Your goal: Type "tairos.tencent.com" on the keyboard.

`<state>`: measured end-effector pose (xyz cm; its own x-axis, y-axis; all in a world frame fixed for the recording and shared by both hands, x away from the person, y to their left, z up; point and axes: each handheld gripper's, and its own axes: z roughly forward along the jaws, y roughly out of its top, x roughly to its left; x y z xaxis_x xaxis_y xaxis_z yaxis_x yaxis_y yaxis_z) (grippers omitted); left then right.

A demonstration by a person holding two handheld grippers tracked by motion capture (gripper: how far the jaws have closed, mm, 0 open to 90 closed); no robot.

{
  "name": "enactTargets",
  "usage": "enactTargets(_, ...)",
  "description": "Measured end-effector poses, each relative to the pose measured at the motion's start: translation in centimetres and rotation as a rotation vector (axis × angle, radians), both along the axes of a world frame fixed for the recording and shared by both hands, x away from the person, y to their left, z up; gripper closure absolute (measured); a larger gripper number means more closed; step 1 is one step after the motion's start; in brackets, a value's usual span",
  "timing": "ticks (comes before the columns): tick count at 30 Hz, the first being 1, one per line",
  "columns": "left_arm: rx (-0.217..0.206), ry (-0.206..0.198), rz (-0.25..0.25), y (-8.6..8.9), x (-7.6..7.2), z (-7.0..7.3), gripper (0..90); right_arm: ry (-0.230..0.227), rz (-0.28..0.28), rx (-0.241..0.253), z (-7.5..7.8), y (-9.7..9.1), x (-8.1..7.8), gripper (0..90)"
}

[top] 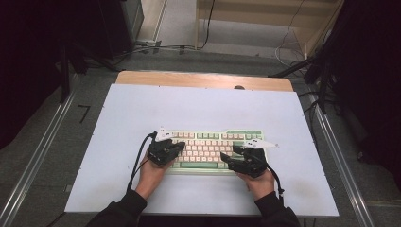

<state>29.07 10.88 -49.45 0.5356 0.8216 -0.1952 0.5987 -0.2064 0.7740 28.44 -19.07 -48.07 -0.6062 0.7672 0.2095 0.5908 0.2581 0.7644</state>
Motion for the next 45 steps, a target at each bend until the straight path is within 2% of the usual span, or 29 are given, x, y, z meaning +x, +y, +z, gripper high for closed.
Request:
enactTargets(4,-0.012,0.006,-0.006,0.1,0.0,0.0,90.0,0.001,-0.002,-0.001,0.0,0.0,0.0,36.2)
enactTargets(6,-0.037,-0.006,-0.008,0.2,-0.1,0.3,88.4,0.001,-0.003,0.000,0.0,-0.1,0.0,36.2)
enactTargets(9,-0.067,-0.051,-0.007,0.5,-0.5,0.9,69.7,-0.001,-0.003,0.000,0.1,-0.1,0.0,36.6)
enactTargets(10,-0.069,-0.068,0.002,0.6,-0.7,1.1,61.1,-0.001,-0.003,0.000,0.1,-0.1,0.0,36.9)
enactTargets(13,-0.060,-0.108,0.033,0.9,-1.1,1.6,44.6,-0.002,0.000,0.002,0.1,-0.1,0.0,37.6)
enactTargets(15,-0.061,-0.114,0.055,1.1,-1.3,1.7,39.5,0.004,0.001,0.004,0.1,-0.1,0.0,39.3)
enactTargets(17,-0.056,-0.116,0.066,1.3,-1.5,1.7,38.3,0.000,0.006,0.006,0.1,0.0,0.0,42.8)
enactTargets(22,-0.047,-0.108,0.091,2.0,-2.1,1.5,36.2,-0.008,0.032,0.012,0.2,0.7,0.2,58.6)
enactTargets(29,-0.046,-0.101,0.131,3.4,-3.2,1.4,36.4,-0.023,0.099,-0.016,0.0,2.7,0.5,87.4)
enactTargets(34,-0.048,-0.099,0.156,4.1,-3.8,1.3,37.0,-0.027,0.162,-0.036,-0.3,4.3,0.4,87.7)
enactTargets(45,-0.044,-0.091,0.180,4.7,-4.3,1.1,37.0,-0.019,0.206,-0.057,-0.7,5.6,0.5,87.7)
